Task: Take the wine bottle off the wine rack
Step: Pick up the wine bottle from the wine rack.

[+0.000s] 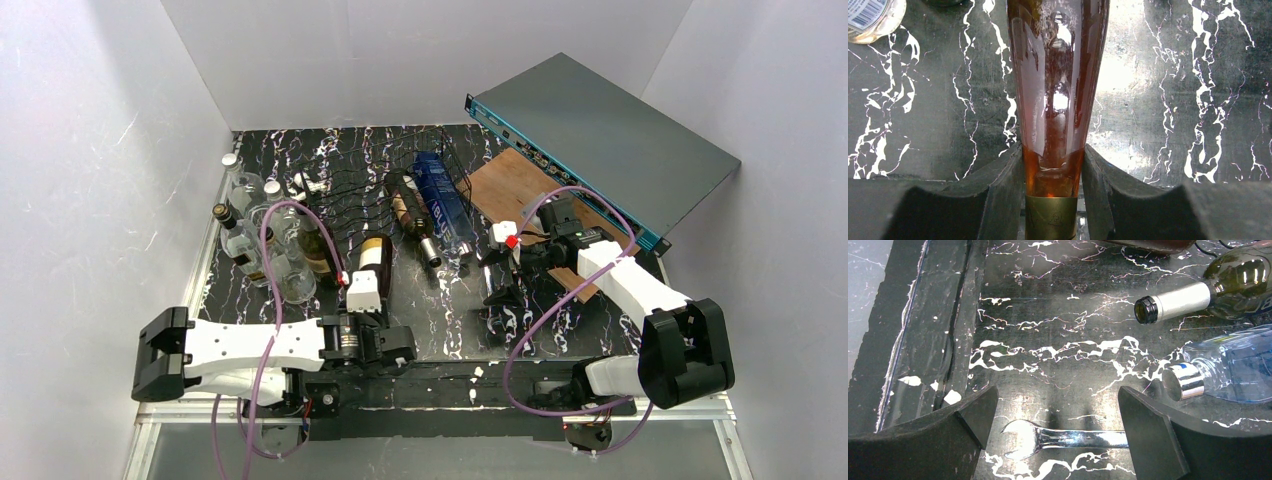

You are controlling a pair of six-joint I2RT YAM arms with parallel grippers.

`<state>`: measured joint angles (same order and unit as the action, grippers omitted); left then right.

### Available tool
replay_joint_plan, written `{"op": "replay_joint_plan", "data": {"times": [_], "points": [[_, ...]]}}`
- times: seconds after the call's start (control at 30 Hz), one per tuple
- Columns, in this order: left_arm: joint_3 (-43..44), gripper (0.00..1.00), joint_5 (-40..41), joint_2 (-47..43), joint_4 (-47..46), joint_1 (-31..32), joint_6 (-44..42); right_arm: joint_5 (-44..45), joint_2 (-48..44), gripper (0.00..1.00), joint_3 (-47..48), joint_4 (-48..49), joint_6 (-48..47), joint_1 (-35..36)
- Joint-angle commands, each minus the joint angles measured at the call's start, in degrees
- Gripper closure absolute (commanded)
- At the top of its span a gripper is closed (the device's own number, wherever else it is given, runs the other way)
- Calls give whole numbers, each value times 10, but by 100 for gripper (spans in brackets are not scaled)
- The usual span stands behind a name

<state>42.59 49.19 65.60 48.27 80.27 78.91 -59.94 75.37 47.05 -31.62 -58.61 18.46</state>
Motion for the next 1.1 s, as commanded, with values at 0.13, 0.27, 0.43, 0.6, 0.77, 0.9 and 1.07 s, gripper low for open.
{"op": "replay_joint_plan", "data": {"times": [0.13,0.27,0.43,0.6,0.77,0.9,1.07], "points": [[33,100,139,-64,40,17,49,-5,-5,0,11,-9,-5,-2],[44,100,108,-85,40,21,19,-13,-7,0,11,-15,-15,-1],[41,100,64,-132,40,21,-2,-23,-11,0,6,-27,-40,4],[36,100,20,-181,39,20,-10,-19,-11,0,4,-26,-53,31],[38,100,-17,-206,38,21,-16,23,-11,0,6,0,-58,80],[47,100,-37,-215,34,21,-20,56,-19,0,14,36,-60,118],[70,100,-60,-204,10,16,-46,50,-7,0,49,6,-135,152]]}}
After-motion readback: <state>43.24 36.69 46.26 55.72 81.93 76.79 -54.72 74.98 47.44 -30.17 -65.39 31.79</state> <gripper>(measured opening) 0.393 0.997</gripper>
